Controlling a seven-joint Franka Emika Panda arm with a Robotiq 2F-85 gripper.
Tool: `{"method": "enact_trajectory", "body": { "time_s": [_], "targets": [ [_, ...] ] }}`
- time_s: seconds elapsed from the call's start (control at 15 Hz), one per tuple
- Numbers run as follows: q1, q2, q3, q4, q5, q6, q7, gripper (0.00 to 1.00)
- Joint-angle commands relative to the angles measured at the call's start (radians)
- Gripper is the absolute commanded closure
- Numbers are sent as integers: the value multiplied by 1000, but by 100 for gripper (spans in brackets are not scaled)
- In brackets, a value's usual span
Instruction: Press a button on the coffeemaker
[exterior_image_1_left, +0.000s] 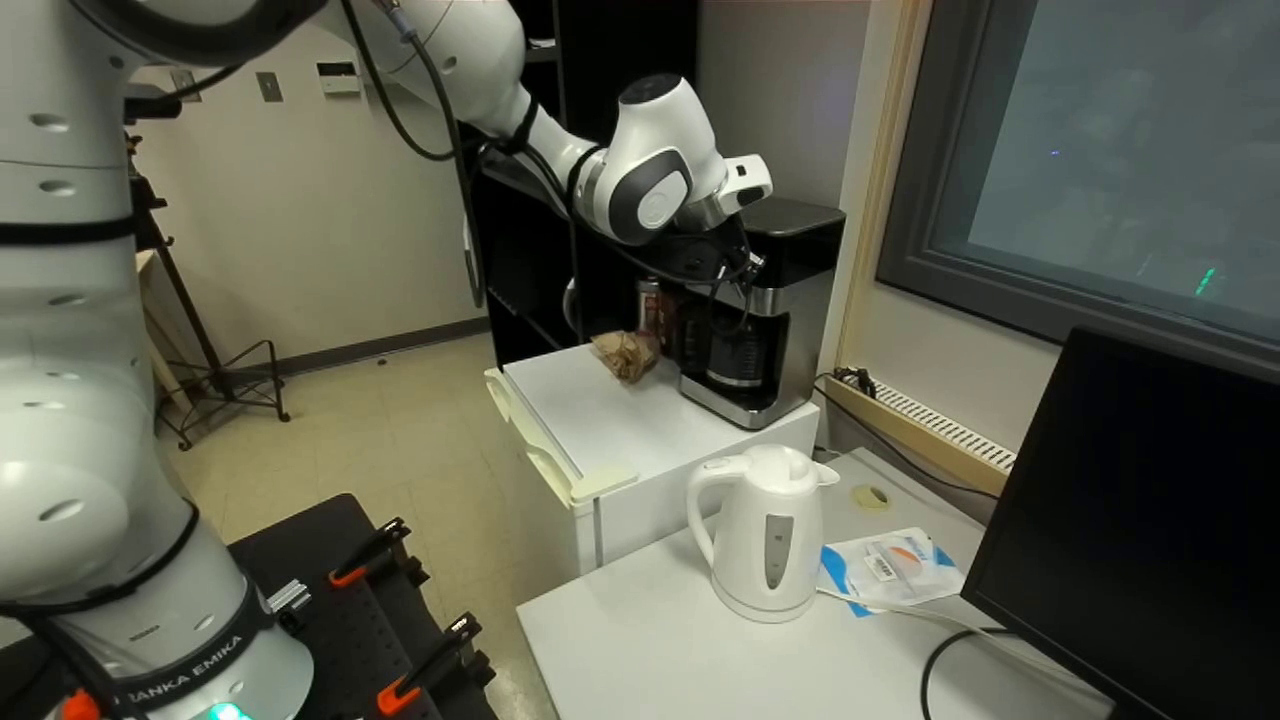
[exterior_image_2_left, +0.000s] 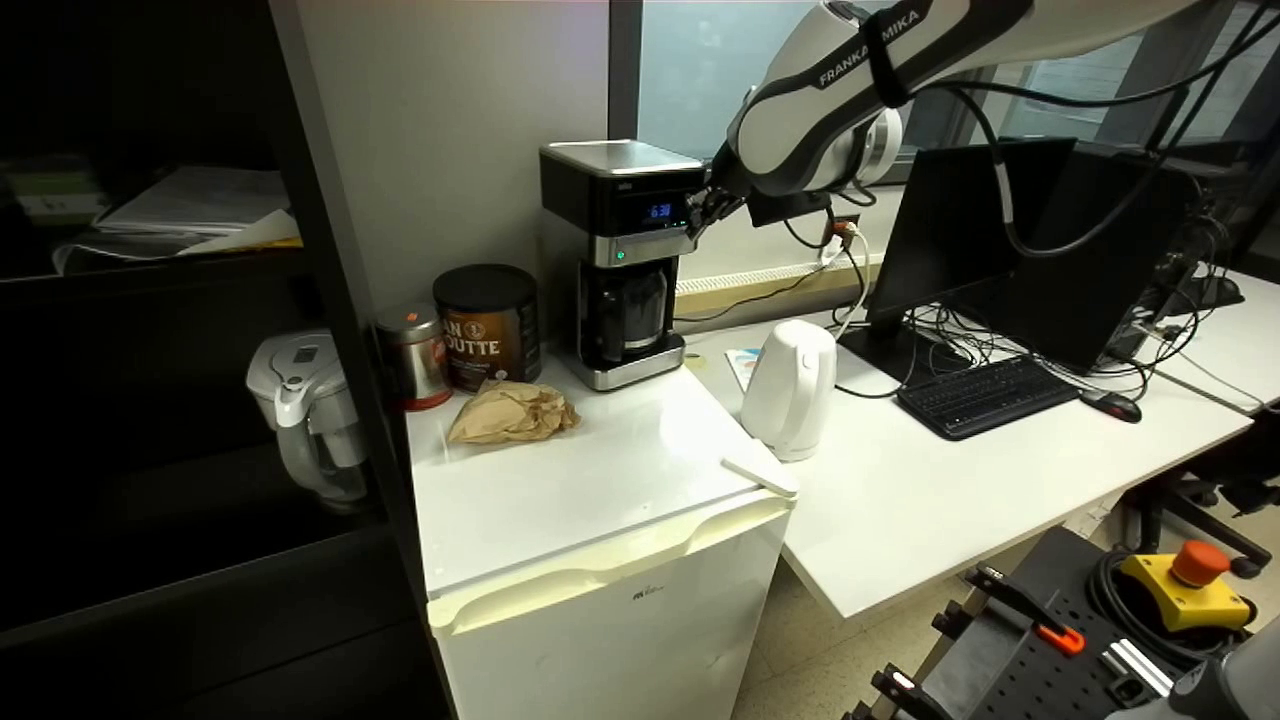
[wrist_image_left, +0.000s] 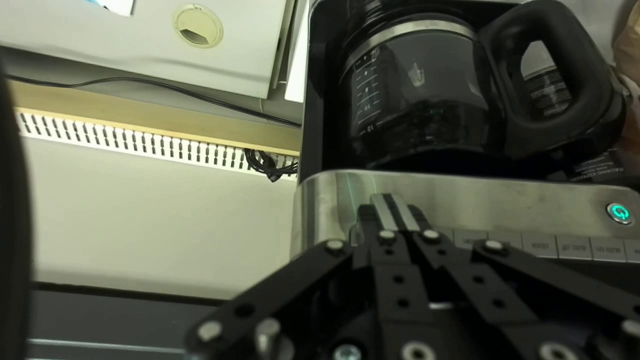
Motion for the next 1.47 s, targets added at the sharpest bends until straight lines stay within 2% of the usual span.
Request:
{"method": "enact_trajectory", "body": {
  "time_s": [0.0,0.27,0.6,0.87,0.93,1.0,1.4],
  "targets": [
    [-20,51,26,56,28,29,-31,100],
    [-55,12,70,24,58,1,-63,100],
    [-150,-85,189,-50,199,-76,-218,100],
    [-187,-171,226,-97,286,-182,-319,100],
    [-189,-193,223,-110,291,-203,-329,100],
    [-129,-217,159,-123,316,-227,-352,100],
    [-42,-330,53,-214,310,-293,-384,100]
  ]
}}
